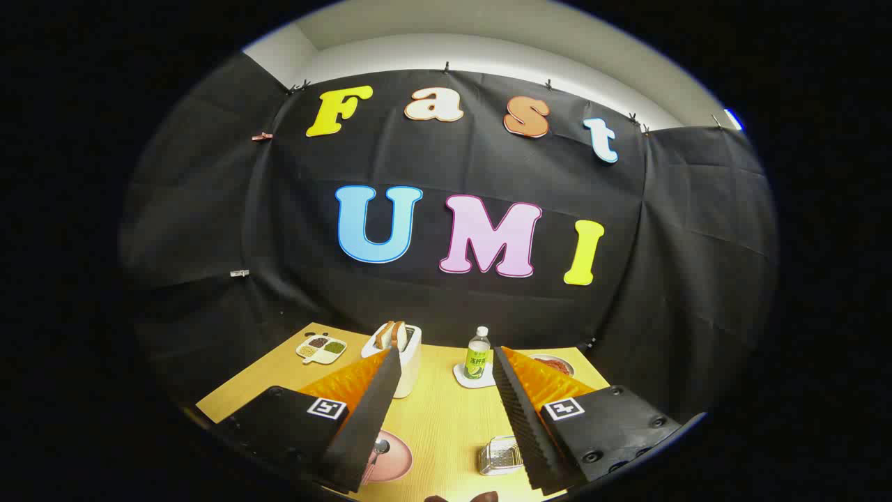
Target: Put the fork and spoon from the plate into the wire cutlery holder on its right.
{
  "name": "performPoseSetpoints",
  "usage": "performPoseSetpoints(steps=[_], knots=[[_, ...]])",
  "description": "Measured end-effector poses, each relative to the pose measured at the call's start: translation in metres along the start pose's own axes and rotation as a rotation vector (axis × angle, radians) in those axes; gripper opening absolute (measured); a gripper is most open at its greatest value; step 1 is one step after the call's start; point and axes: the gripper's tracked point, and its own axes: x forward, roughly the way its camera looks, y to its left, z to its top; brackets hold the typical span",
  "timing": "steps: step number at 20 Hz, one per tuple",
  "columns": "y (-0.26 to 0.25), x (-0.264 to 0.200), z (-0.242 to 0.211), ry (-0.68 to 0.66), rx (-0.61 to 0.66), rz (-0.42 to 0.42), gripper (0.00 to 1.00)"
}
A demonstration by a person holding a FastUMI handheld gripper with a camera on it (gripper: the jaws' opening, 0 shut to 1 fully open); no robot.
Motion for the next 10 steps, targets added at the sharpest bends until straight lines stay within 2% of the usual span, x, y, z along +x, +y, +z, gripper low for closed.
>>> performPoseSetpoints(steps=[10], knots=[[-0.0011, 0.0027, -0.0006, 0.003, 0.0, -0.002, 0.87]])
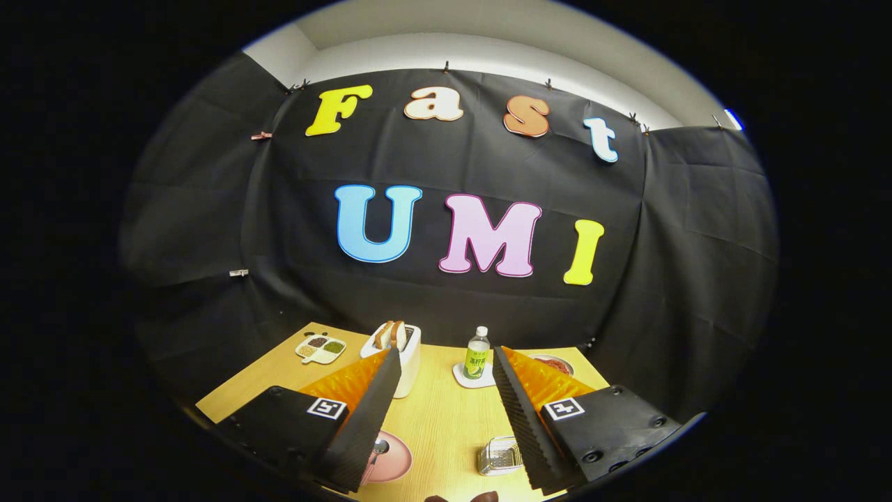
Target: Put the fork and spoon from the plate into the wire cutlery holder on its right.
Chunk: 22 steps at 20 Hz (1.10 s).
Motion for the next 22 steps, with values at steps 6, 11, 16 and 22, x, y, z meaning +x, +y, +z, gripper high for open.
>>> performPoseSetpoints(steps=[6, 11, 16, 22], knots=[[0.001, 0.002, -0.002, 0.007, 0.001, 0.001, 0.87], [0.013, 0.006, -0.017, 0.065, 0.002, 0.048, 0.87], [0.05, 0.001, -0.075, 0.345, 0.0, 0.185, 0.87], [0.096, -0.02, -0.171, 0.752, 0.066, 0.308, 0.87]])
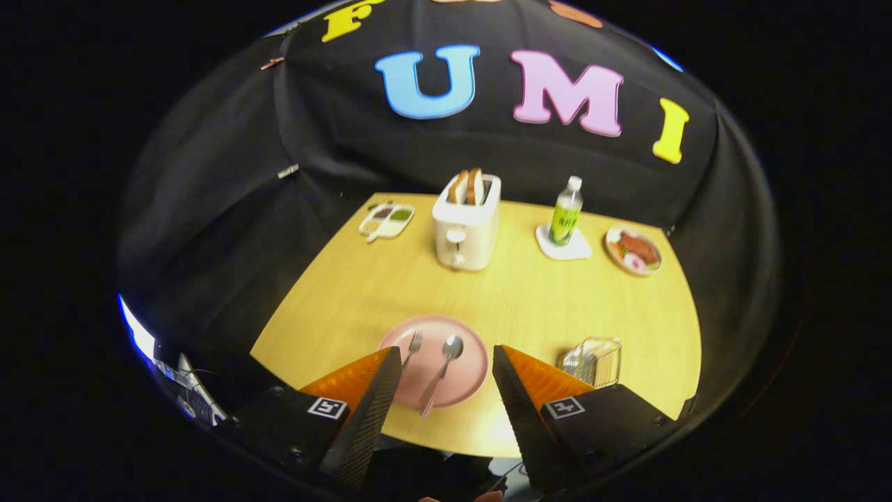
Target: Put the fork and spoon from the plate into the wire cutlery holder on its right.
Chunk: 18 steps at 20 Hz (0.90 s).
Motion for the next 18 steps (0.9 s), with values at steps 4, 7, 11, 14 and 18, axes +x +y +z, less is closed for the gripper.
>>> performPoseSetpoints(steps=[4, 7, 11, 14, 18], knots=[[0.01, 0.041, -0.053, 0.2, -0.003, 0.011, 0.85], [0.014, 0.073, -0.081, 0.282, -0.008, -0.001, 0.79], [0.015, 0.112, -0.106, 0.372, 0.019, -0.028, 0.74], [0.014, 0.134, -0.12, 0.42, 0.033, -0.059, 0.73], [0.012, 0.152, -0.135, 0.472, 0.049, -0.093, 0.67]])
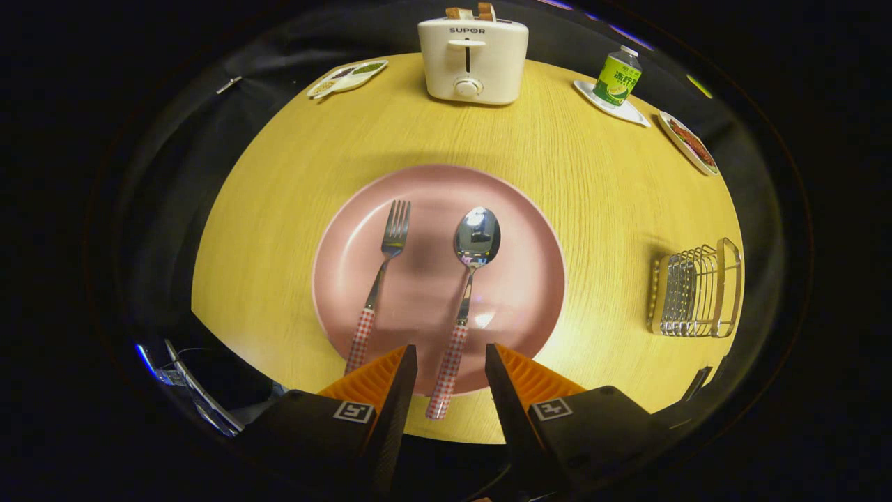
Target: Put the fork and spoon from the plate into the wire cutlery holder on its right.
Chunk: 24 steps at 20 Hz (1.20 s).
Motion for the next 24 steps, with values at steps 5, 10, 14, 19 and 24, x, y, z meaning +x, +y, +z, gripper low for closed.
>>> performPoseSetpoints(steps=[5, 10, 14, 19, 24], knots=[[-0.004, 0.019, -0.006, 0.051, 0.053, -0.032, 0.4], [-0.006, 0.012, 0.0, 0.043, 0.128, -0.002, 0.16], [-0.006, -0.006, 0.011, 0.007, 0.16, 0.056, 0.16], [-0.021, -0.043, 0.023, -0.051, 0.133, 0.095, 0.16], [-0.061, -0.1, 0.026, -0.104, 0.069, 0.116, 0.16]])
